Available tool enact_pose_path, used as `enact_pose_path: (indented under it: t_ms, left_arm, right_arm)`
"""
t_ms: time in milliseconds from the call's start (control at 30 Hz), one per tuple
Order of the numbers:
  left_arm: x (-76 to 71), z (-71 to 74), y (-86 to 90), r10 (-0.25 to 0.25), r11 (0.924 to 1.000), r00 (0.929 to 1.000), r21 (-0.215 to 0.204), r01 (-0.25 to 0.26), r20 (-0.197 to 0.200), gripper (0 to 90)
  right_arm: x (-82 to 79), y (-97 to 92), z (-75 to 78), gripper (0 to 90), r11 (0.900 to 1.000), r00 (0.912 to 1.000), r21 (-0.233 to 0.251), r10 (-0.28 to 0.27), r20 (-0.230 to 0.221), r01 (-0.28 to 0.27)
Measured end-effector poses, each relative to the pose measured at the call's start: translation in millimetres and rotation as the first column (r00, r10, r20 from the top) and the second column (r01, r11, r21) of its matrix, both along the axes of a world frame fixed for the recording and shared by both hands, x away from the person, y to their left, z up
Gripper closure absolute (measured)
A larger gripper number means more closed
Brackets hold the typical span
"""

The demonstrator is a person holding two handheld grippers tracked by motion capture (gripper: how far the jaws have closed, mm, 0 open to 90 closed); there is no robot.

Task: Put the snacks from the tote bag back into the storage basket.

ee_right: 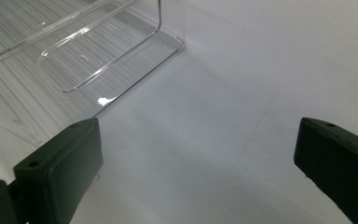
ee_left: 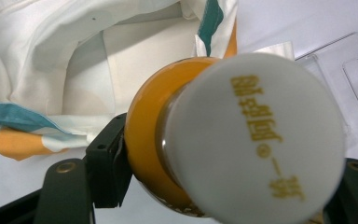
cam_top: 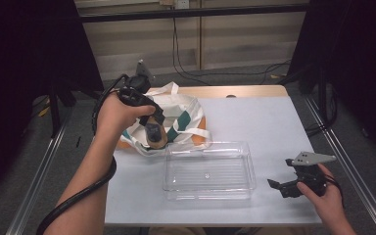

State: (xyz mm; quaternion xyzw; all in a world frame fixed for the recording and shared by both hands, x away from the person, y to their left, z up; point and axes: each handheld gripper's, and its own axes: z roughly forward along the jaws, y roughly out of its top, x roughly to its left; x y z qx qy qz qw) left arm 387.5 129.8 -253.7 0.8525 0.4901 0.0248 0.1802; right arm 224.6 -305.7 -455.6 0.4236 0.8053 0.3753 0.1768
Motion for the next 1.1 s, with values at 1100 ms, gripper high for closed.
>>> enact_pose_path:
  t_ms: [1100]
  left_arm:
    - [-5.4, -8.5, -19.6, -0.042, 0.9991, 0.9986, 0.007, 0.042, -0.033, 30.3]
  right_arm:
    - [-0.2, -0.2, -0.4, 0.9, 1.0000, 1.0000, 0.003, 0.000, 0.000, 0.000]
